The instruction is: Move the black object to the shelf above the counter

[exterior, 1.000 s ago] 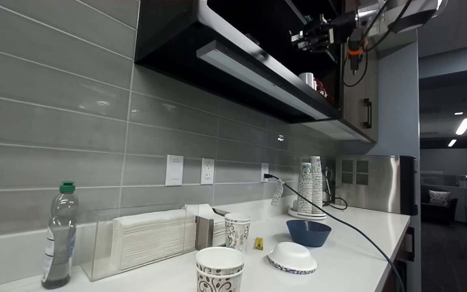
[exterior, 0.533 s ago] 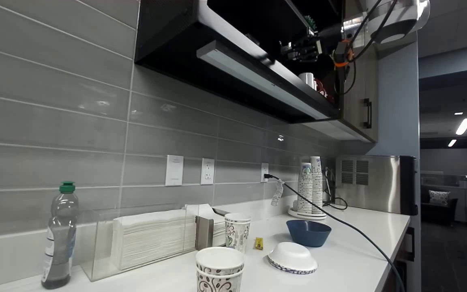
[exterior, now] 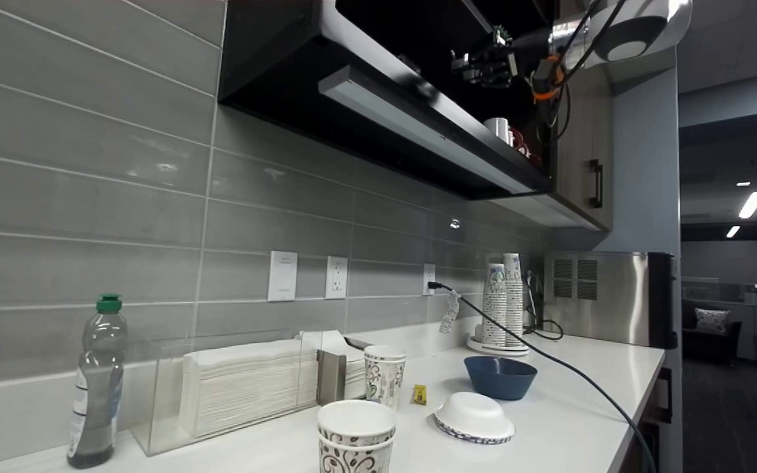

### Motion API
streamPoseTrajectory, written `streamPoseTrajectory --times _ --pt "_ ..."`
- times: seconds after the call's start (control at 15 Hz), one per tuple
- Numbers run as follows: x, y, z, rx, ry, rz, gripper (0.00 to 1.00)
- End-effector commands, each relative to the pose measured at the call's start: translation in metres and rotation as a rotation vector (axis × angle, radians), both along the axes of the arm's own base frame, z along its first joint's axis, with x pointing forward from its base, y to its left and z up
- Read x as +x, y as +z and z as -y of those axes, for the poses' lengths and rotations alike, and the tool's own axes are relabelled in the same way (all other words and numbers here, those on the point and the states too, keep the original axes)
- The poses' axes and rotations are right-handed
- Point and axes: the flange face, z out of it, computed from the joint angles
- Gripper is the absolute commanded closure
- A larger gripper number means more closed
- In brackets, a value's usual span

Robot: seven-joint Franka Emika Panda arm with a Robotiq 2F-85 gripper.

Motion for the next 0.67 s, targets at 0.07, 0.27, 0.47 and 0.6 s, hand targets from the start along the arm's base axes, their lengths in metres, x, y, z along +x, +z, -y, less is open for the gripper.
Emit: streamPoseTrajectory --times 0.07,0.27,0.47,0.6 --pt "0.010 -0.002 -0.006 -0.060 0.001 0.025 0.89" --pt "0.017 -0.007 -0.009 -0.076 -0.012 0.020 0.89" --pt "0.024 -0.012 -0.012 -0.090 -0.014 0.009 0.89" --pt "0.026 -0.015 -0.013 -0.096 -0.014 0.004 0.89"
